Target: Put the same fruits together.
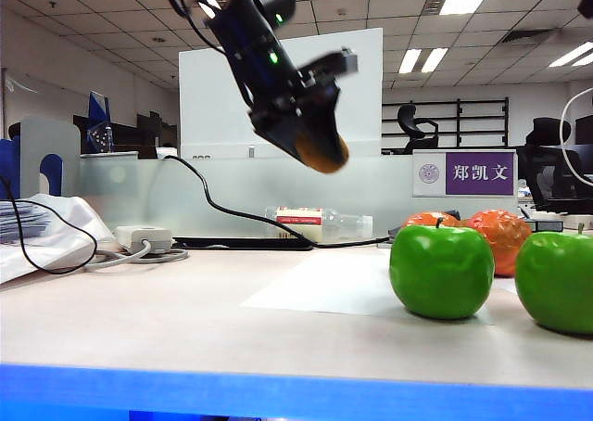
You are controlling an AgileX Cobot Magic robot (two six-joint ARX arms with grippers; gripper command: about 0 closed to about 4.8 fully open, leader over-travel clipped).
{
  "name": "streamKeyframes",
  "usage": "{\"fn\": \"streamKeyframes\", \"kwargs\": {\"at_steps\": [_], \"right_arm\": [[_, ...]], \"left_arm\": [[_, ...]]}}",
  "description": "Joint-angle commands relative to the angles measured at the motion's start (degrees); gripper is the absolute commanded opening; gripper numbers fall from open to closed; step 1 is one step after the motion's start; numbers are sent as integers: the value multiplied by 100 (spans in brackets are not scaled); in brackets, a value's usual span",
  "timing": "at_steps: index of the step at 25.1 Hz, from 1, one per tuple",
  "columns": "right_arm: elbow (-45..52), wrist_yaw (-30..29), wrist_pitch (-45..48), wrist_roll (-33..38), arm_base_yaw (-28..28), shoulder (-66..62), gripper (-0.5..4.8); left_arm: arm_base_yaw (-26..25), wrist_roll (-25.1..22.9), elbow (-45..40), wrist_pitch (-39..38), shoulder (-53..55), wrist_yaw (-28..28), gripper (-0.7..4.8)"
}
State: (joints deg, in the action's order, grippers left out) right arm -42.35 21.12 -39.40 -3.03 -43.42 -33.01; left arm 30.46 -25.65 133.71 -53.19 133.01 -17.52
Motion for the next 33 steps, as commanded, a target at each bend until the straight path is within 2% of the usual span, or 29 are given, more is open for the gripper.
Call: {"fn": "streamKeyframes", "kwargs": {"at_steps": [1,6,9,13,21,27,33], "right_arm": [[-192,61,48,79,149,-4,-6],[-490,-79,-70,208,424,-4,-6],[-586,-330,-122,337,551,7,-6],[-584,-372,-153,367,538,17,-6],[-586,-284,852,501,544,131,-6],[-584,-284,1753,514,549,398,-6],[-586,-262,2002,511,553,560,-6]], "left_arm": [[26,-33,363,197,365,-74,-5],[31,369,748,1084,914,-461,-5],[31,627,780,1816,1086,-481,-5],[28,1062,780,2704,1252,-933,-5],[37,1655,780,4044,1718,-1366,-5],[37,1668,778,4424,1958,-1766,-5],[90,1633,776,4916,2243,-1899,-5]]}}
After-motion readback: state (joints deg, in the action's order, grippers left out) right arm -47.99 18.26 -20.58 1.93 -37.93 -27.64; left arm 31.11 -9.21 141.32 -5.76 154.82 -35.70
